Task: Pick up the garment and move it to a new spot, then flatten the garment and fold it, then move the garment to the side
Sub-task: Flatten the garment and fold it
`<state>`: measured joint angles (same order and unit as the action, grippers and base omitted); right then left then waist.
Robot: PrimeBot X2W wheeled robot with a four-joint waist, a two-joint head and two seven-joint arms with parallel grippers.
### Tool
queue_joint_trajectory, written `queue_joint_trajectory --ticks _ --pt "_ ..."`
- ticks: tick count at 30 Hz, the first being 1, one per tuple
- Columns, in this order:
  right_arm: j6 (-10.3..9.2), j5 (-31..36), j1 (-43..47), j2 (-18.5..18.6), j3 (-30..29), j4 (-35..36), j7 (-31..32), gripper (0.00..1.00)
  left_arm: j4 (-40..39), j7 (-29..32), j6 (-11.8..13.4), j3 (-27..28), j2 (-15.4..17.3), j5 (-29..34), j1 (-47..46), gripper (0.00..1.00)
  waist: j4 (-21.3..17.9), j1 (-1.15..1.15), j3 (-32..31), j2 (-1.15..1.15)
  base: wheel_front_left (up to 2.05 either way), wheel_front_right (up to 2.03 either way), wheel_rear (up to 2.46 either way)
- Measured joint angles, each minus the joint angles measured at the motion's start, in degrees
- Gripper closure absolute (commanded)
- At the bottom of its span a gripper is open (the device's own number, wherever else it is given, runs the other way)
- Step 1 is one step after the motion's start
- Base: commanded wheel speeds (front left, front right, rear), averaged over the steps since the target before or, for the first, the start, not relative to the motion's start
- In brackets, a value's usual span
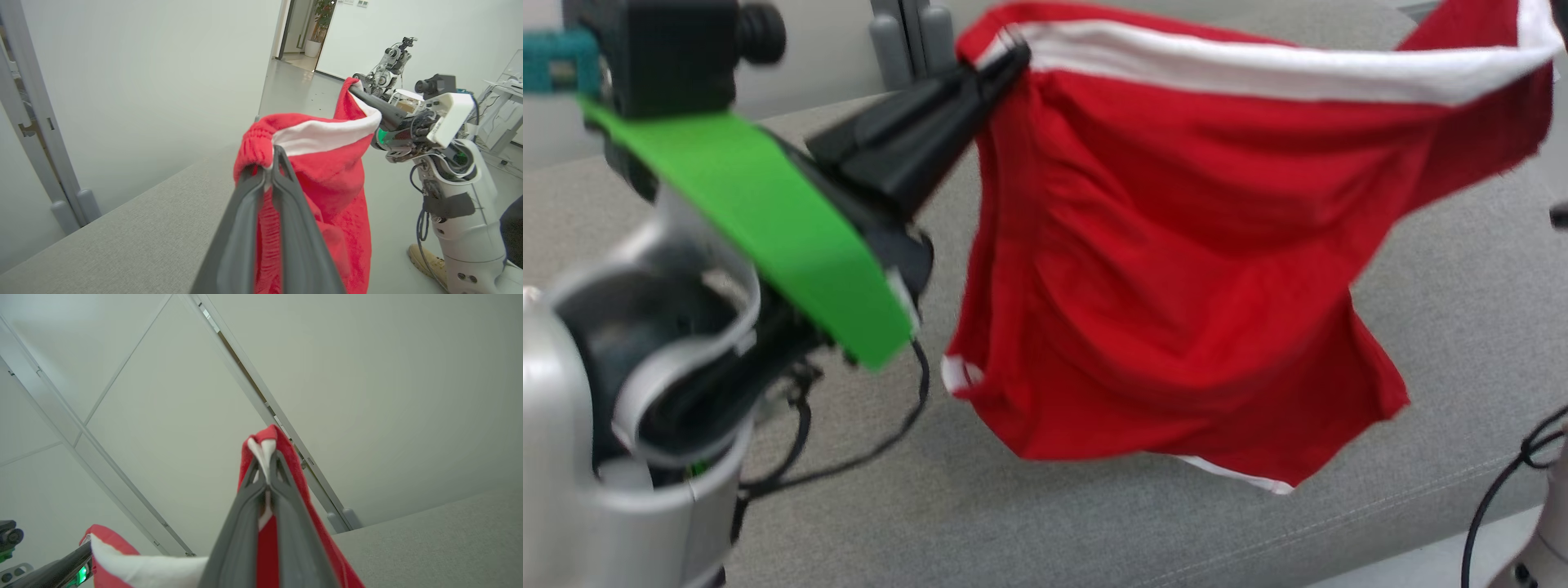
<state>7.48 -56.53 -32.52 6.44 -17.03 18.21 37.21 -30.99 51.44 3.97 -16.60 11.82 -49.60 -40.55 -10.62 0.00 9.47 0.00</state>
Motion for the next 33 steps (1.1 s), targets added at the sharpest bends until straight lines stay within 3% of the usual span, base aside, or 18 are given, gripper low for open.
queue_joint_trajectory --ticks 6,8,12,17,21,25,33 --pt "0.00 10.74 -20.04 -2.94 0.53 -15.40 0.00 1.00 22.39 -5.50 -1.64 1.64 -0.91 7.16 -17.14 1.00 -0.36 0.00 6.25 0.00 0.00 0.00 0.00" --pt "0.00 14.71 -27.86 -3.47 0.78 -21.35 -3.02 1.00 30.47 -11.39 -1.38 3.03 -2.33 10.35 -24.01 1.00 -0.27 0.01 8.88 0.00 0.00 0.00 0.00" --pt "0.00 15.52 -41.06 -3.37 2.30 -34.11 -12.26 1.00 44.56 -23.98 -5.13 3.20 -4.44 14.55 -35.77 1.00 -0.12 0.01 14.08 0.00 0.00 0.00 0.00" --pt "0.00 13.88 -45.95 -3.55 7.15 -45.62 -21.92 1.00 59.56 -38.76 -7.13 1.12 -5.02 21.17 -40.73 1.00 -0.15 0.01 19.41 0.00 0.00 0.00 0.00" --pt "0.00 11.56 -40.19 -3.69 12.24 -49.74 -26.47 1.00 68.28 -46.87 -9.20 -0.70 -5.63 21.51 -36.95 1.00 -0.61 0.02 21.89 0.00 0.00 0.00 0.00" --pt "0.00 10.54 -27.72 -3.55 15.02 -48.35 -28.26 1.00 71.05 -49.81 -10.80 -4.00 -5.41 20.30 -26.21 1.00 -1.27 0.01 21.45 0.00 0.00 0.00 0.00" --pt "0.01 8.35 3.23 6.01 17.12 -34.55 -25.58 1.00 56.68 -50.01 -11.18 -9.42 -1.20 16.11 1.57 1.00 -1.42 0.00 16.10 0.00 0.00 0.00 0.00"
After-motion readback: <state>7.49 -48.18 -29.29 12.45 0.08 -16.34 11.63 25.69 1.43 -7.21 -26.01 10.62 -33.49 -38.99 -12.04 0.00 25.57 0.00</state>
